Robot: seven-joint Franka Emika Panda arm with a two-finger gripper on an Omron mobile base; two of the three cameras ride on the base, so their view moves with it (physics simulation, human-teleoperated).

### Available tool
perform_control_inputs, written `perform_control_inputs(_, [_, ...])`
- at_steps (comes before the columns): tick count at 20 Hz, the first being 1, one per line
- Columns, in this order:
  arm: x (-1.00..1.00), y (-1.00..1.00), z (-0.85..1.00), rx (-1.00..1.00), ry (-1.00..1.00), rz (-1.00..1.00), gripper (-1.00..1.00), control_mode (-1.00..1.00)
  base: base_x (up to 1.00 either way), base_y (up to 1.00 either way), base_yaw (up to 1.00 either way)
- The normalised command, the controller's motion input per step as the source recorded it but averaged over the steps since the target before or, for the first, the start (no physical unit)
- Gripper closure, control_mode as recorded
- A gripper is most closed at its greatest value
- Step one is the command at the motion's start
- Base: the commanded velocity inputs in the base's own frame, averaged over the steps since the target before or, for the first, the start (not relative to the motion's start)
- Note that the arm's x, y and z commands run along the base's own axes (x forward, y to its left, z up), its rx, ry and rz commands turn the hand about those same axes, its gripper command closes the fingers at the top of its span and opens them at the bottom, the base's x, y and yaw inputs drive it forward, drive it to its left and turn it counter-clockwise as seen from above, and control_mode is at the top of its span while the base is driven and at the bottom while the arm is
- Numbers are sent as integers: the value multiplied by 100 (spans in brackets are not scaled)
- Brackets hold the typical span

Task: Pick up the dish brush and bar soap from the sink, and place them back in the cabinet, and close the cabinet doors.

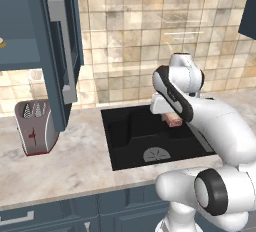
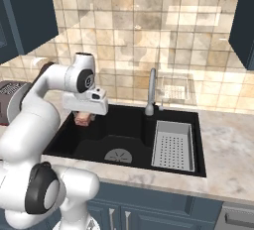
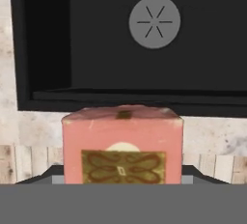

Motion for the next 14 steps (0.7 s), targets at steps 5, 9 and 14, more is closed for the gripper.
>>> perform_control_inputs(5, [-34, 0, 24, 0, -5, -1, 100, -100, 0, 0, 0])
perform_control_inputs(9, [-49, 0, 19, 0, -11, 0, 100, -100, 0, 0, 0])
perform_control_inputs(14, [-49, 0, 11, 0, -12, 0, 100, -100, 0, 0, 0])
